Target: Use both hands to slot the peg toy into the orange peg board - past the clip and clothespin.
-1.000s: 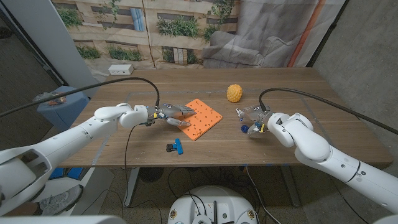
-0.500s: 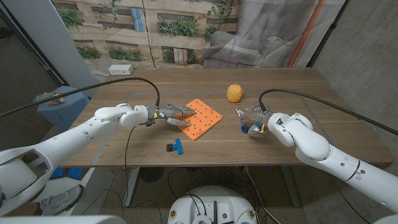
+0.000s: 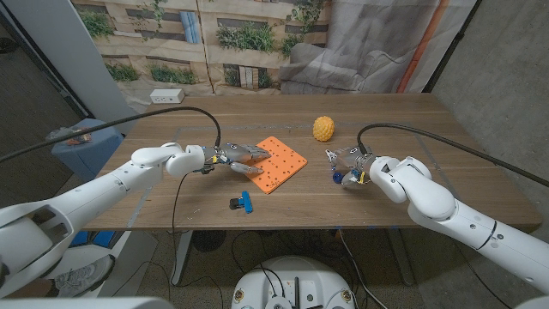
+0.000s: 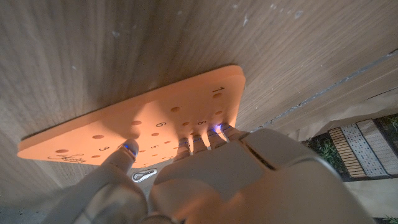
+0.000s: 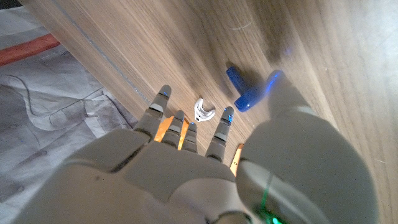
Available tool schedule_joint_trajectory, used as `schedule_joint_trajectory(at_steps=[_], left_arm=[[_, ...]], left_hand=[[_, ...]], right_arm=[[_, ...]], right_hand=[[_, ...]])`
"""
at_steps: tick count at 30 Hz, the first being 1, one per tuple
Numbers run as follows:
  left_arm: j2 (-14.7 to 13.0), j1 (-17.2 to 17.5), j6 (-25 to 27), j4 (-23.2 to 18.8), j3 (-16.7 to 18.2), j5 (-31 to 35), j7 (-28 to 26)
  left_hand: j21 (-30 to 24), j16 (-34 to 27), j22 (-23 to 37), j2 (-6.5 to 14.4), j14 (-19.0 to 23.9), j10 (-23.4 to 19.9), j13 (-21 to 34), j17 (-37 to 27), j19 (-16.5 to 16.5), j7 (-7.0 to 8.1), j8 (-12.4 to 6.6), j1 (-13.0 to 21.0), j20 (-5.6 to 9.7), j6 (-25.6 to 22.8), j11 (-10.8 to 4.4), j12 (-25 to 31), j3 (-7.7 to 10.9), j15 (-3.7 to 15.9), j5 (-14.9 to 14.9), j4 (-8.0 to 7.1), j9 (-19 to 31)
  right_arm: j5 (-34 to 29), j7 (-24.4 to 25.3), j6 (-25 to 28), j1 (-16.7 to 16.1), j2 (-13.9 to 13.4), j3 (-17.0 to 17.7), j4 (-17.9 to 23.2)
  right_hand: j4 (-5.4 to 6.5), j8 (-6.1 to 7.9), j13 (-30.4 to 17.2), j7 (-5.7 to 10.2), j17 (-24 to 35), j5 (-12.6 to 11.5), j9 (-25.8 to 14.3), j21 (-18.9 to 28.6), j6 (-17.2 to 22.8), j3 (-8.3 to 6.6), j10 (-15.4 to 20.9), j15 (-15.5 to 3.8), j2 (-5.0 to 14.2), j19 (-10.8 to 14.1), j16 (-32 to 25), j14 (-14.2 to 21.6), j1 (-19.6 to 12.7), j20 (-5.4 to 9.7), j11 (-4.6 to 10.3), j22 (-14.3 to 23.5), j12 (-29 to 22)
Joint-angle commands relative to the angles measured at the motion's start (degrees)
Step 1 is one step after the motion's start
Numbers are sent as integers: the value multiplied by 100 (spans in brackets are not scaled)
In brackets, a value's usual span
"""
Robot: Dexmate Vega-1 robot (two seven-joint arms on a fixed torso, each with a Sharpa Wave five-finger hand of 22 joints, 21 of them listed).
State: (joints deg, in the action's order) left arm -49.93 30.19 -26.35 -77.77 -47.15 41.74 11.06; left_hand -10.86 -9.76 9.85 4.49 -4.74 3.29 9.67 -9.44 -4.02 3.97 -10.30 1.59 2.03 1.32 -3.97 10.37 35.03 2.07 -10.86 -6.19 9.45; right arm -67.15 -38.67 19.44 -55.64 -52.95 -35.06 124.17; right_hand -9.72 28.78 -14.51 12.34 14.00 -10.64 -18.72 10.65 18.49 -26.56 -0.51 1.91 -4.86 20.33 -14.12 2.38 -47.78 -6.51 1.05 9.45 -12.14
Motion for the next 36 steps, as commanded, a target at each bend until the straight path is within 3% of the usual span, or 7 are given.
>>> schedule_joint_trajectory(at_steps=[1,16,36], left_arm=[[9,38,84,-36,6,-133,110],[68,-40,60,80,-36,-173,196],[149,-123,43,204,-116,-209,217]], left_hand=[[-20,-36,-4,461,25,-145,24,-23,10,-23,-30,47,867,-221,-5,37,57,328,-10,11,36],[-18,-36,-5,517,39,-150,24,-17,17,-26,-27,88,839,-227,2,35,127,318,-8,43,37],[-23,-38,-4,508,67,-152,25,-17,41,-17,-26,102,838,-236,-9,32,174,327,2,68,38]], right_arm=[[209,160,128,21,68,-4,-75],[325,462,98,48,-22,-46,-122],[427,710,-16,115,-75,-115,-238]], right_hand=[[30,95,-7,8,24,-39,-35,48,143,-9,-3,-57,-20,82,-36,18,-38,51,51,14,-31],[23,438,6,8,63,-23,-138,52,723,11,172,-162,44,207,-88,103,-118,100,163,15,-79],[-7,696,20,21,93,3,-229,53,1129,1,344,-303,118,330,-147,204,-305,142,248,15,-112]])
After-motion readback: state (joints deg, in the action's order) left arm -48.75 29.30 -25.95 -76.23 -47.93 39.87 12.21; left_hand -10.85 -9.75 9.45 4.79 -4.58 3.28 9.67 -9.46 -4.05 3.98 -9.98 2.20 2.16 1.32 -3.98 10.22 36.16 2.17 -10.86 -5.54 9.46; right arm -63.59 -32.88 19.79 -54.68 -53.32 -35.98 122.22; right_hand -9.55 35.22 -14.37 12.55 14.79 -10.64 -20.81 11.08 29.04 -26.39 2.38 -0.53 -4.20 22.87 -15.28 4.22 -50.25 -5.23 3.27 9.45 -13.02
